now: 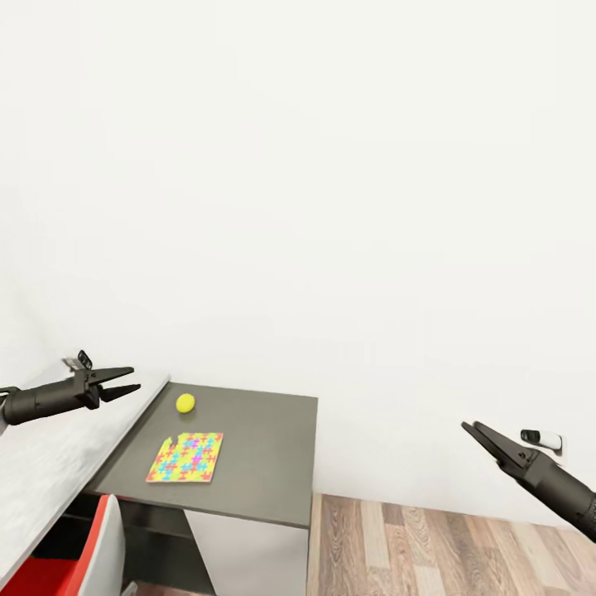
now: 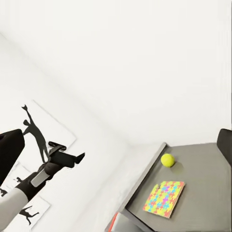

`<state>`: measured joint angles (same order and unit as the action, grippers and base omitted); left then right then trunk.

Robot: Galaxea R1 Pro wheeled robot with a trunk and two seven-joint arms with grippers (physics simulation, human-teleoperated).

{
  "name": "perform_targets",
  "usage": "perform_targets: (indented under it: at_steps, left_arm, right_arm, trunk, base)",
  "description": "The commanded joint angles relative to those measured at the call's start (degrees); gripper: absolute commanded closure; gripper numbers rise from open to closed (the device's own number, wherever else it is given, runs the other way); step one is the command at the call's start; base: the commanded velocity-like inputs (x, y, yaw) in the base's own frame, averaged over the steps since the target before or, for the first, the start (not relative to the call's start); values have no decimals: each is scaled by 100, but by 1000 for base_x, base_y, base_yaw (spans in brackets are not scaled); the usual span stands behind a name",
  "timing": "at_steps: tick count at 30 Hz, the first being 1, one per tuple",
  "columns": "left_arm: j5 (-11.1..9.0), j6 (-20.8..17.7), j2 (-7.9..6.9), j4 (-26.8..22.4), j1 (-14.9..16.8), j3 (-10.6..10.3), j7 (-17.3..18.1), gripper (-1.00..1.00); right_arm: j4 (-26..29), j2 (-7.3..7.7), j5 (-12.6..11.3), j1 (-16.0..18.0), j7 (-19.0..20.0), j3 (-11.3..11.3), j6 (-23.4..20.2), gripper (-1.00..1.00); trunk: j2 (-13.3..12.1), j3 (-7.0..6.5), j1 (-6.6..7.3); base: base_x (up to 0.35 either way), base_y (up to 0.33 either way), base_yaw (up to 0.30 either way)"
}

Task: Put all the toys in the child's room - the three board games (two on the bed and one on the table), the two jigsaw puzzles on the table, and the tennis ball on the table - inside the toy box on the table in the child's room.

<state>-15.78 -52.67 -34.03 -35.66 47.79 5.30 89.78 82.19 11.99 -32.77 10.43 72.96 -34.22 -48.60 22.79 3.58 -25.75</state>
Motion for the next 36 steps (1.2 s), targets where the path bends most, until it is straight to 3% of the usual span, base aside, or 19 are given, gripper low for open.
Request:
perform_targets:
  at_steps: [1, 8, 14, 18, 23, 25, 28, 36]
  left_arm:
    - [0, -62, -2, -4, 2, -2, 22, -100]
    - [7, -67, 15, -3, 2, -2, 22, -100]
    - [17, -68, 26, -2, 2, -2, 22, -100]
    - [25, -68, 27, -2, 2, -2, 22, -100]
    - [30, -68, 28, -2, 2, -2, 22, -100]
    - [30, -68, 28, -2, 2, -2, 22, -100]
    - [39, -74, 28, -2, 2, -2, 22, -100]
    - [127, -81, 28, -2, 2, -2, 22, -100]
  right_arm:
    - [-3, -3, -17, 8, -54, 0, -42, -100]
    - [-16, -11, -13, 28, -622, 18, -108, -100]
    - [-21, -4, -25, 105, -1847, 113, -219, -100]
    - [-25, -10, -46, 299, -2885, 374, -341, -100]
    - [-17, -18, -35, 385, -3619, 679, -390, -100]
    - [-14, -19, -31, 391, -3709, 716, -393, -100]
    - [-12, -22, -40, 426, -4145, 846, -389, -100]
    - [-18, -29, -33, 488, -4472, 895, -413, -100]
  trunk:
    - [13, 13, -4]
    - [13, 13, -4]
    - [13, 13, -4]
    - [13, 13, -4]
    - [13, 13, -4]
    - [13, 13, -4]
    - [13, 13, -4]
    - [13, 13, -4]
  base:
    - [0, 0, -266]
    - [0, 0, -266]
    - [0, 0, -266]
    - [0, 0, -186]
    - [0, 0, -58]
    - [0, 0, -26]
    - [0, 0, -9]
    - [0, 0, -3]
